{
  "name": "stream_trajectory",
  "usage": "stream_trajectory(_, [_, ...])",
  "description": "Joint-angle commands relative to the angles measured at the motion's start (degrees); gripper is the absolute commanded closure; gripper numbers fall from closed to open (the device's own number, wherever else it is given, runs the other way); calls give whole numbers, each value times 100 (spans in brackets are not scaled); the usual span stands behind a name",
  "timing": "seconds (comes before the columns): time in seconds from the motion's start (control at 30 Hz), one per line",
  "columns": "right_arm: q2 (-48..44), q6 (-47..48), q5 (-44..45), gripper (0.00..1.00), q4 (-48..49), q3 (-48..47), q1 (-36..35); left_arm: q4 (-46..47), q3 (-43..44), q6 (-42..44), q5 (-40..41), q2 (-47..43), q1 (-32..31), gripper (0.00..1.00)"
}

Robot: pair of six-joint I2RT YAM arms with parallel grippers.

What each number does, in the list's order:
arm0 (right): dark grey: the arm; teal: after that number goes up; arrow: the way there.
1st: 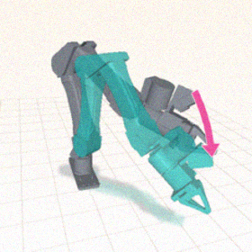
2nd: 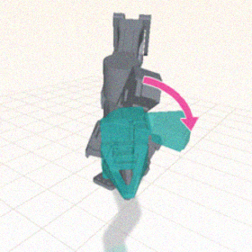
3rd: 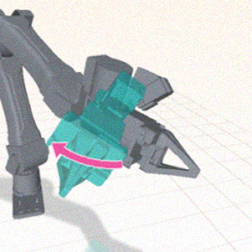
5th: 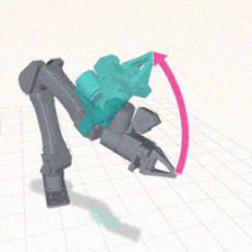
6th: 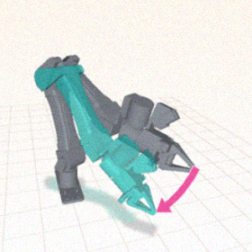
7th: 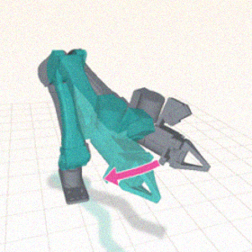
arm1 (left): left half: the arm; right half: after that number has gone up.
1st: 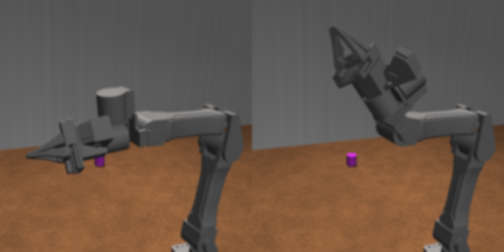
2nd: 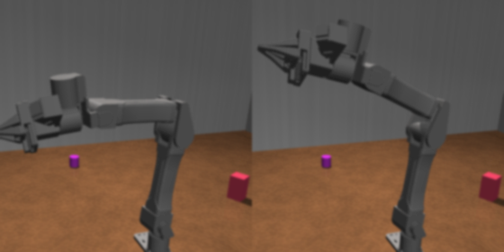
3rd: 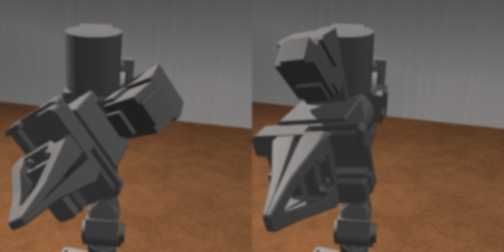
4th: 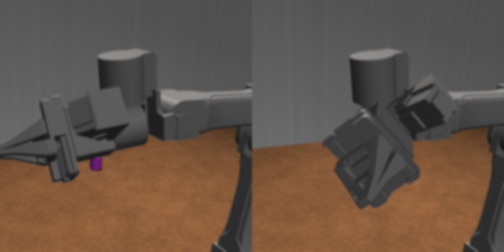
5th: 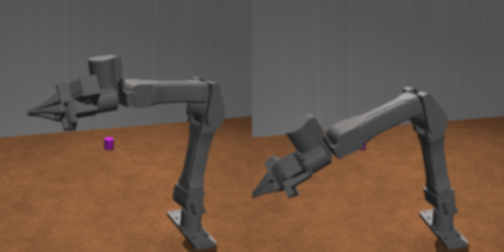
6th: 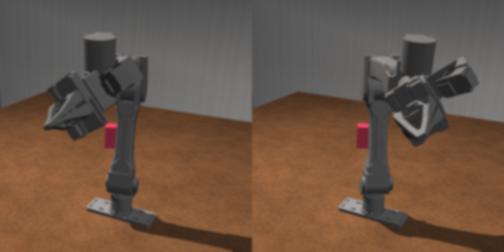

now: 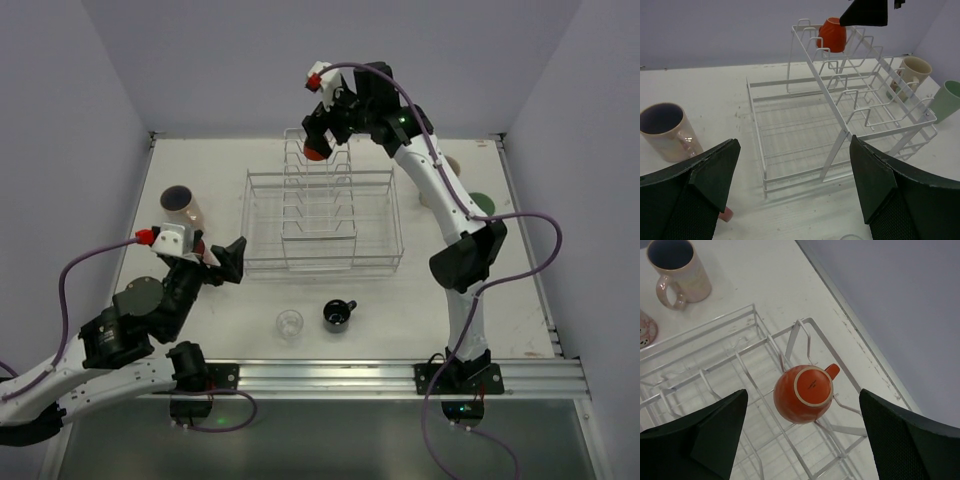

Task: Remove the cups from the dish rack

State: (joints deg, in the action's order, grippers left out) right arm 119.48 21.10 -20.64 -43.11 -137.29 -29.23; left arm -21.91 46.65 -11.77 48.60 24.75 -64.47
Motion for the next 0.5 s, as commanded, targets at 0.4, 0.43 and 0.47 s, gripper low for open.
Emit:
stream_trajectory(0.4, [620,412,-89,4,154,-140,67,442,-95,70,264,-15,-4,1])
stream_trajectory(0.43, [629,403,-98,4,171,-140,76,451,-95,78,255,3,-4,1])
stream_trajectory(0.47, [638,403,-106,4,180,-122,67,460,-86,78,247,29,-4,1])
